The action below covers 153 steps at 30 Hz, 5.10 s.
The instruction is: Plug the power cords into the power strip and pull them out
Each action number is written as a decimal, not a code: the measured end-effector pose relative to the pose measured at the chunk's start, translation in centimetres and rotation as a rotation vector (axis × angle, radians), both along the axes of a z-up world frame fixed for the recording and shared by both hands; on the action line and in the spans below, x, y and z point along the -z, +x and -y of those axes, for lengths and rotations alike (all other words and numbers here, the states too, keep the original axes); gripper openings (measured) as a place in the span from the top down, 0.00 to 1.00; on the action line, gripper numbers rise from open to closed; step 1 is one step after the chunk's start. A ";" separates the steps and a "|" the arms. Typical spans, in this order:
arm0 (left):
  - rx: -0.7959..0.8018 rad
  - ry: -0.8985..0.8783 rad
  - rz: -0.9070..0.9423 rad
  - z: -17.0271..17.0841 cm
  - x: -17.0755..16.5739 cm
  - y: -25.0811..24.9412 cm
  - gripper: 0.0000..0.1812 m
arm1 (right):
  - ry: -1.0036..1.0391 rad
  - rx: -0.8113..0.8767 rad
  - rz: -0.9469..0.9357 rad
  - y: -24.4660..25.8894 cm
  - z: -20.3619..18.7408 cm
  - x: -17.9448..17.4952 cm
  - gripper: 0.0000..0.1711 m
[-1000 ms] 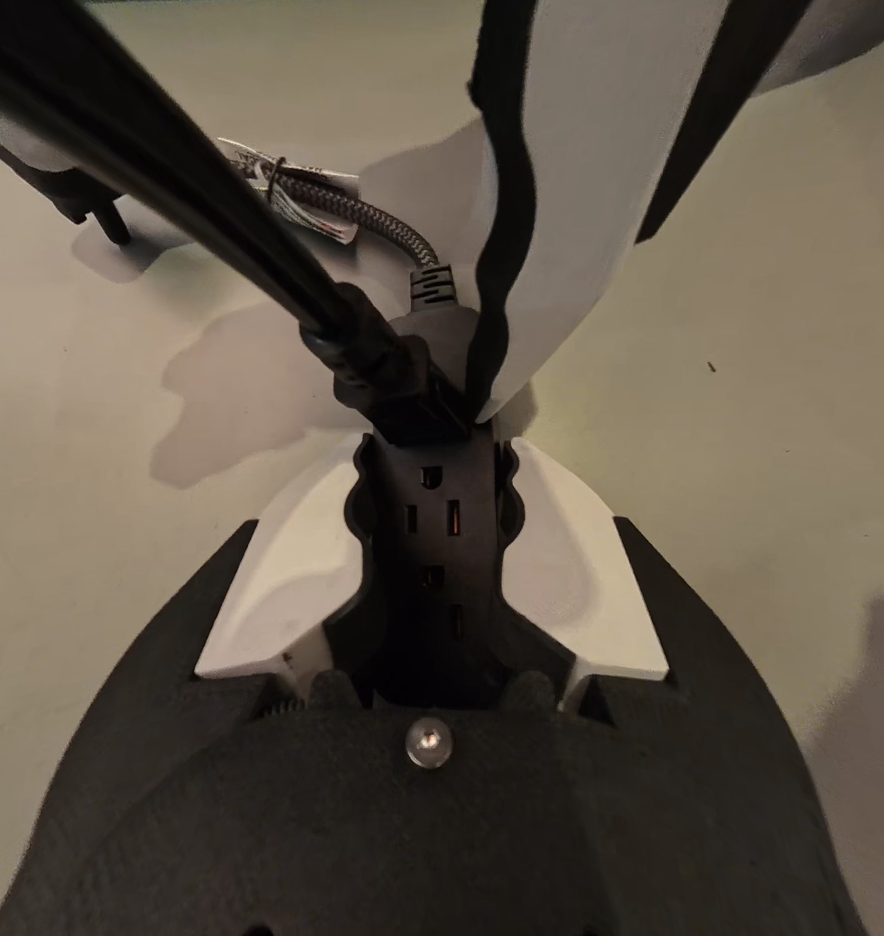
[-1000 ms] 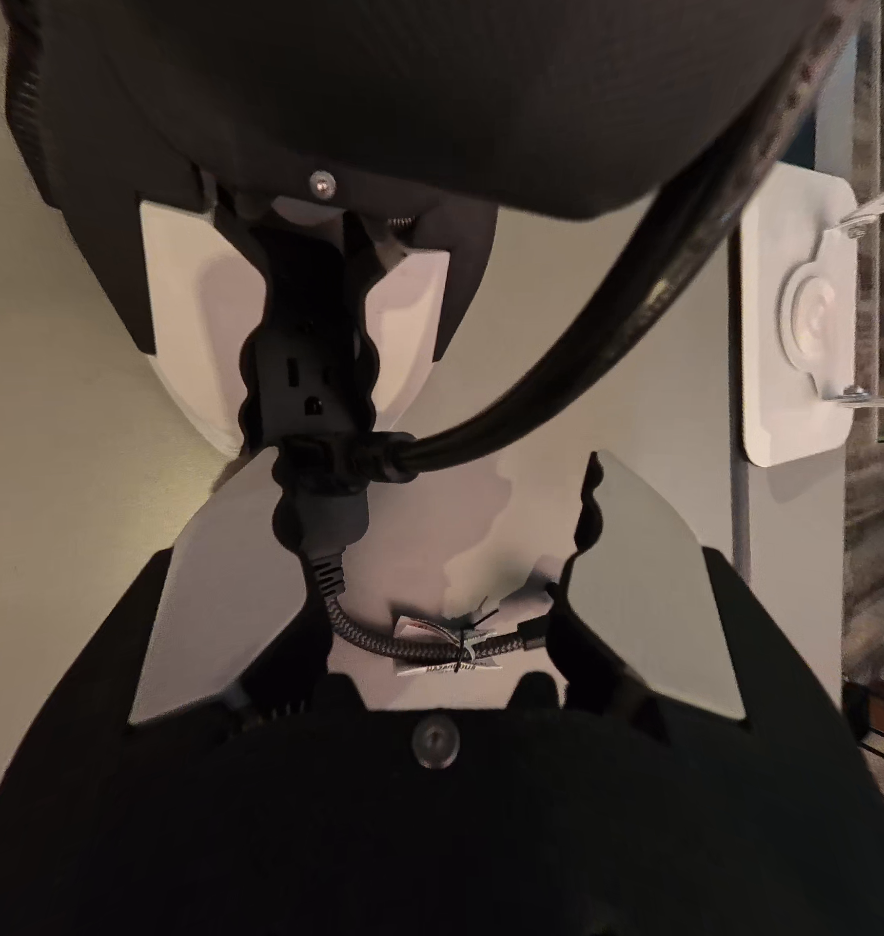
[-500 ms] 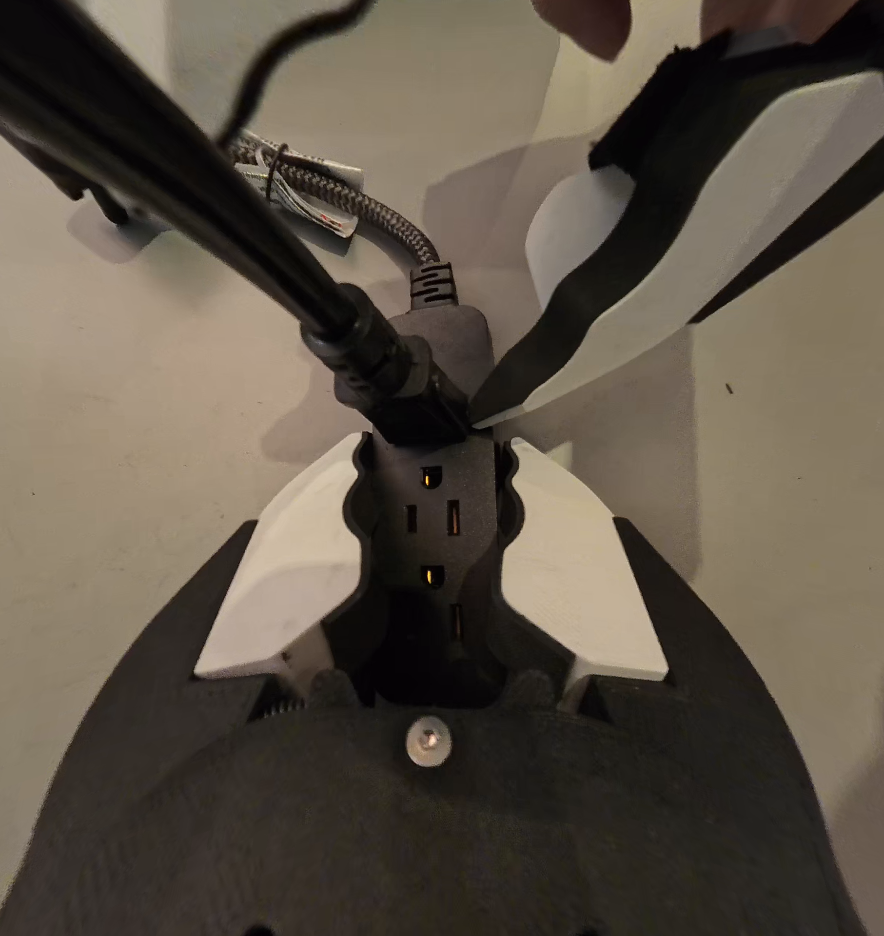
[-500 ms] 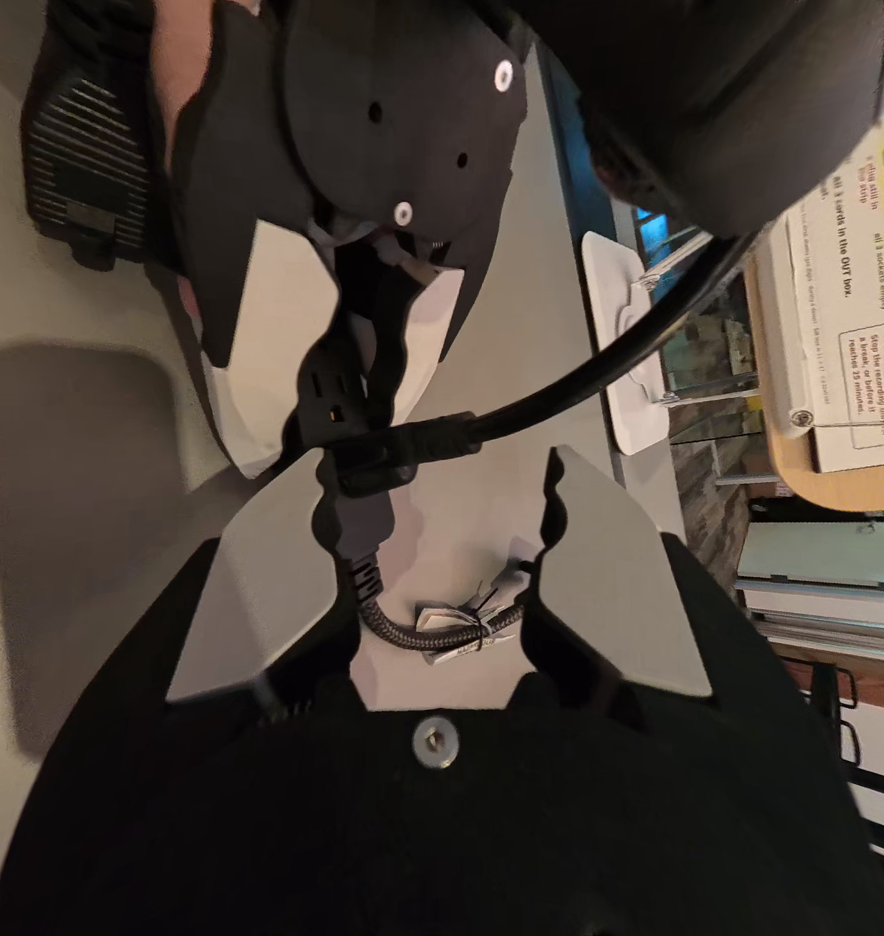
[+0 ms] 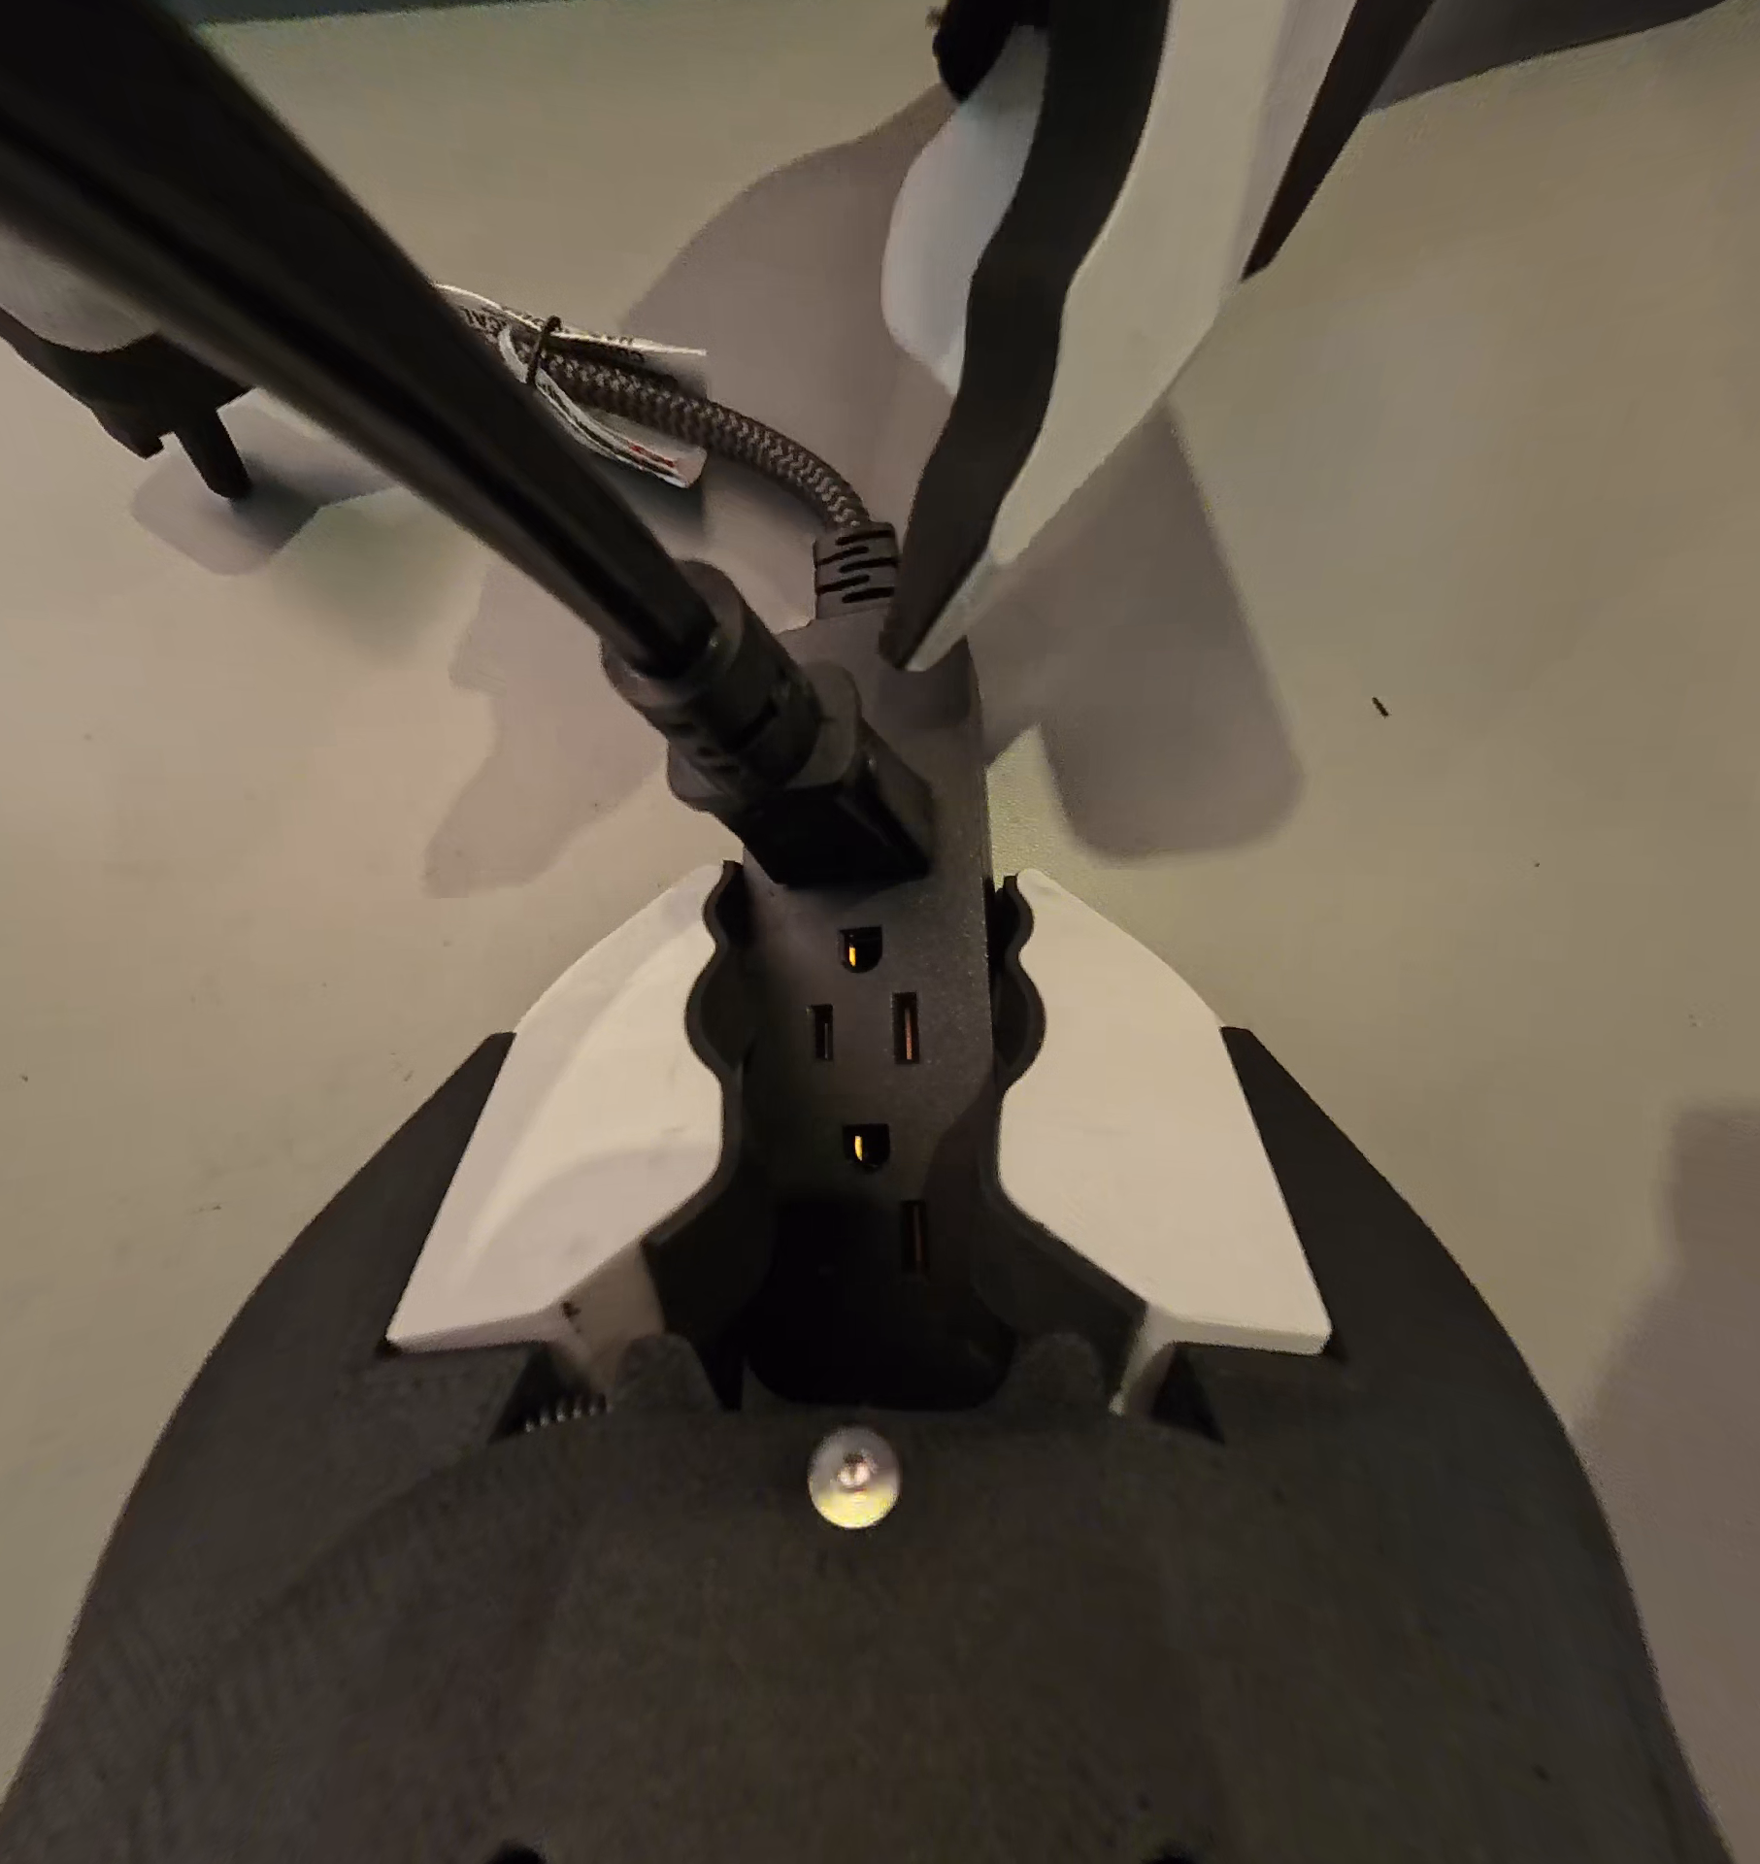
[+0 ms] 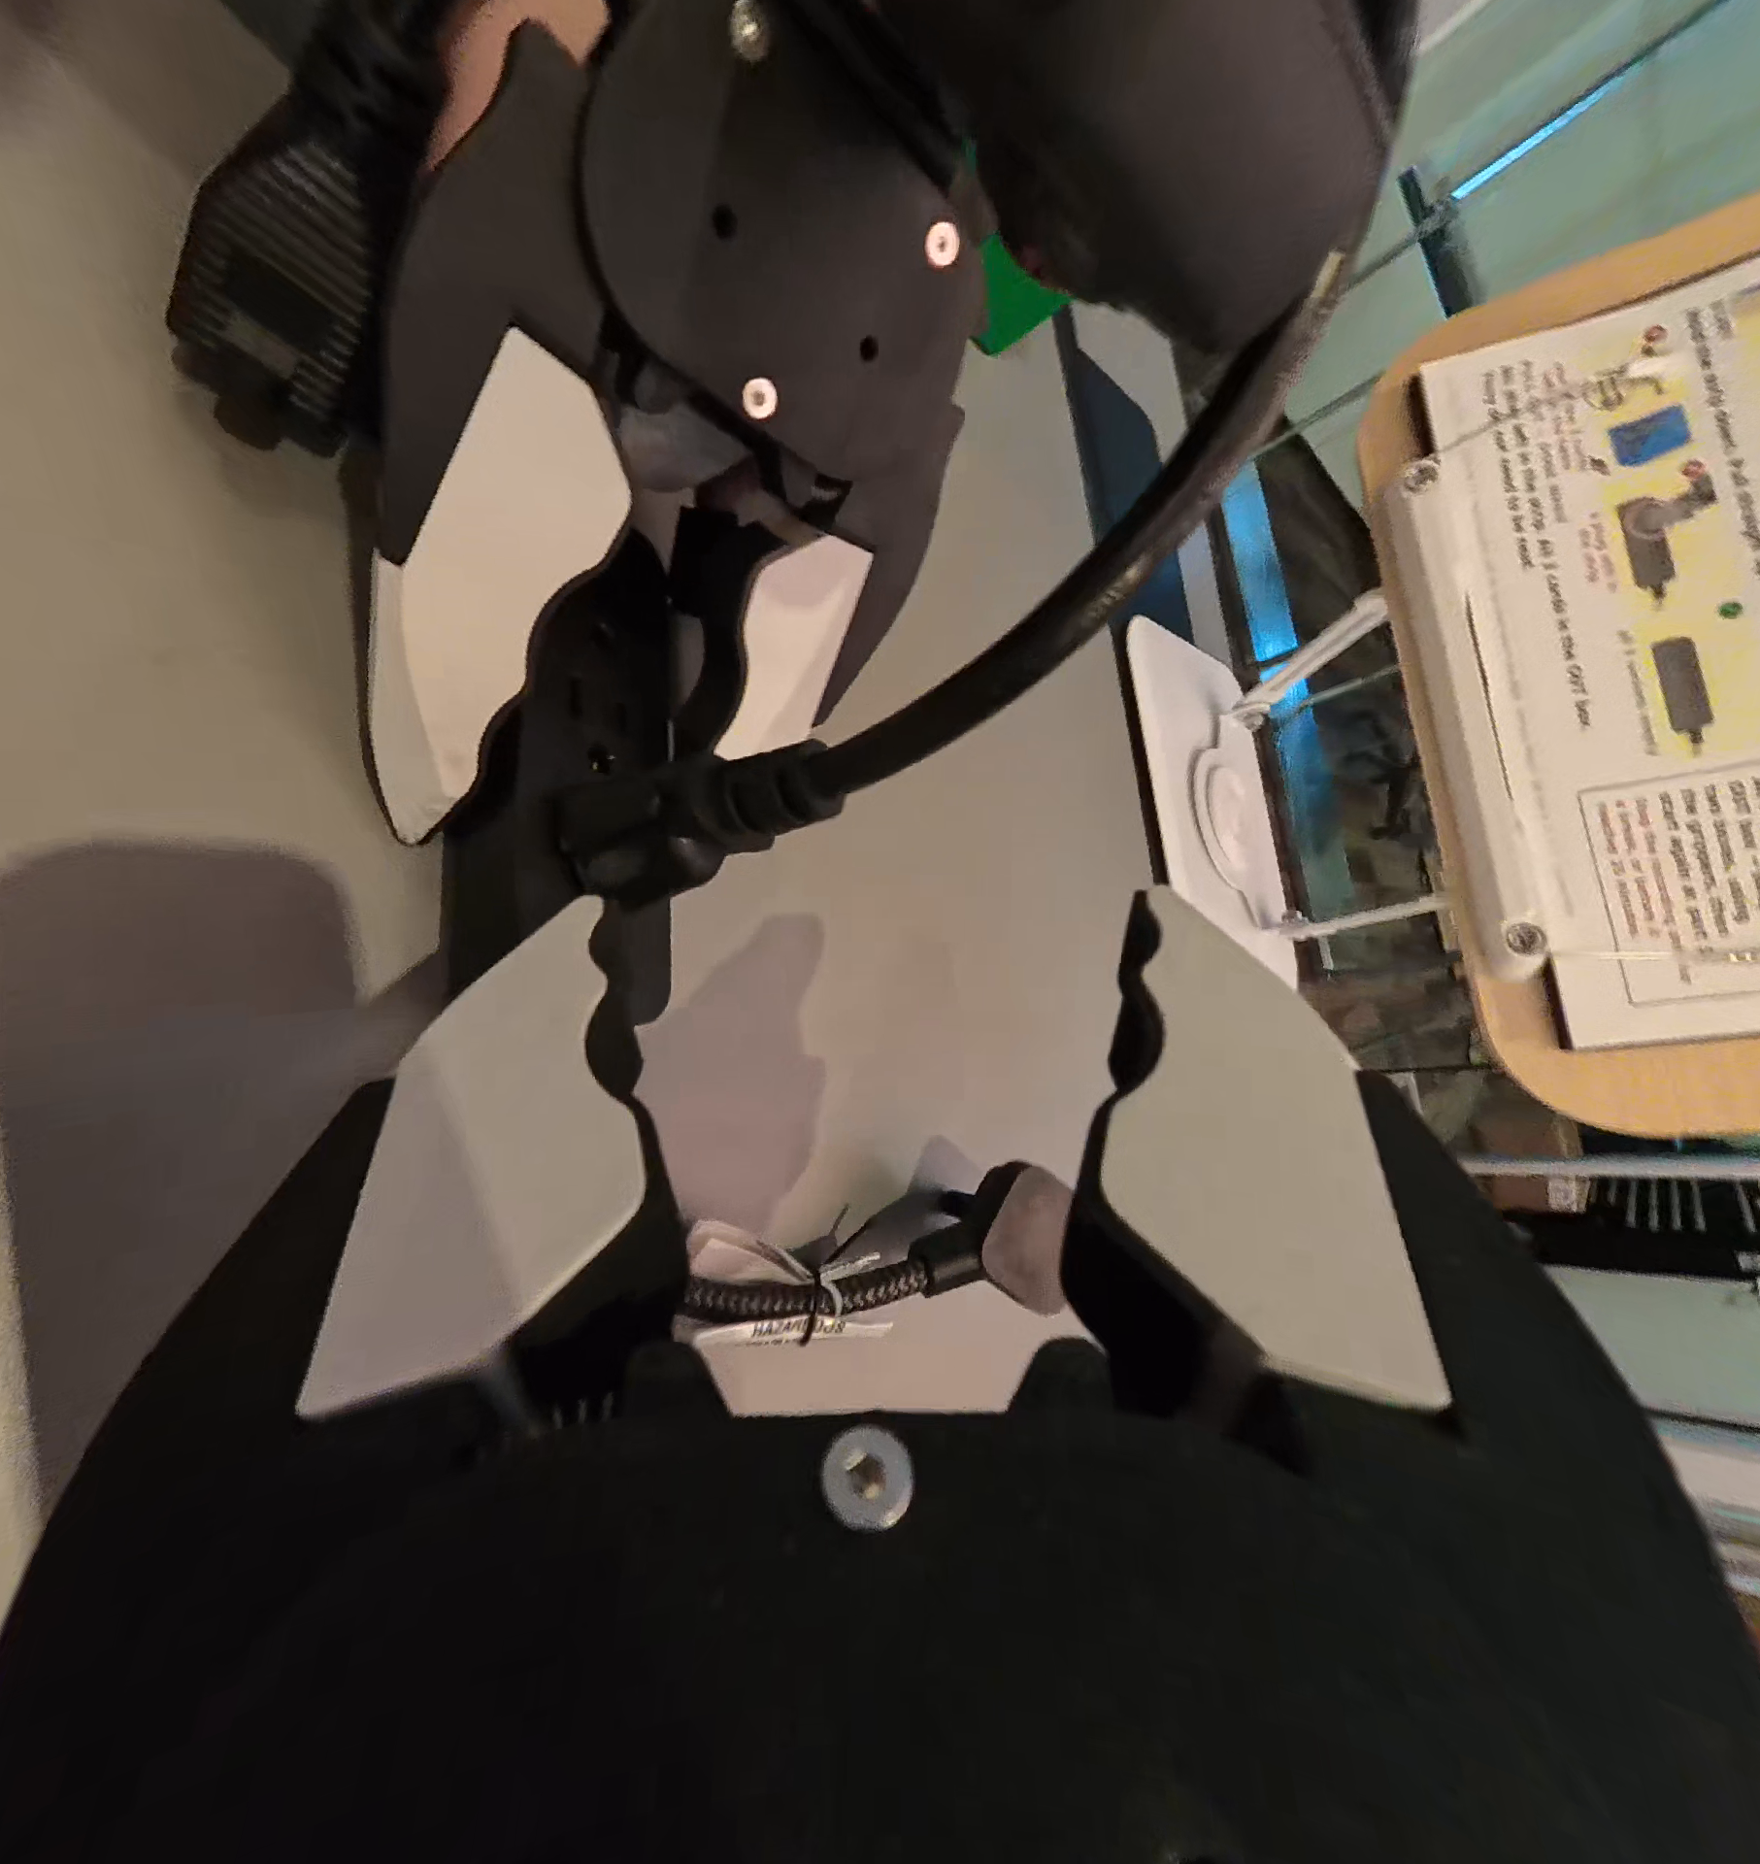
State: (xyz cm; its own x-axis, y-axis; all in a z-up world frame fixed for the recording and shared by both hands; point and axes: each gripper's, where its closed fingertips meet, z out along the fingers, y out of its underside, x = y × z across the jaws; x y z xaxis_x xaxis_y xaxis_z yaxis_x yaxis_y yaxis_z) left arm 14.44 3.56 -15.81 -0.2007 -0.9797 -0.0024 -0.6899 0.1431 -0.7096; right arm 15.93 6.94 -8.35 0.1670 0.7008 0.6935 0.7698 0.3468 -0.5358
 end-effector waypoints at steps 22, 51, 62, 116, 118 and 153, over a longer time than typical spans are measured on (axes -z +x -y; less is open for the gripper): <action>0.013 -0.001 0.001 0.0 0.0 0.0 0.75 | -0.395 -0.136 0.198 -2.0 -0.9 3.0 0.44; 0.008 0.005 0.012 0.5 -0.1 0.5 0.76 | -0.107 -0.017 -0.039 -0.6 1.0 2.2 0.53; 0.015 0.004 0.012 0.5 -0.1 0.5 0.76 | -0.172 -0.098 0.114 -1.7 0.8 2.4 0.50; -0.001 0.006 0.021 0.6 -0.1 0.9 0.76 | -0.097 -0.069 0.062 -1.2 2.1 3.0 0.65; 0.000 0.006 0.021 0.6 -0.1 0.9 0.76 | -0.207 -0.107 0.112 -1.5 1.9 3.3 0.64; -0.064 0.000 0.017 0.0 -0.1 1.2 0.77 | 0.089 0.002 -0.032 -1.7 2.4 3.0 0.76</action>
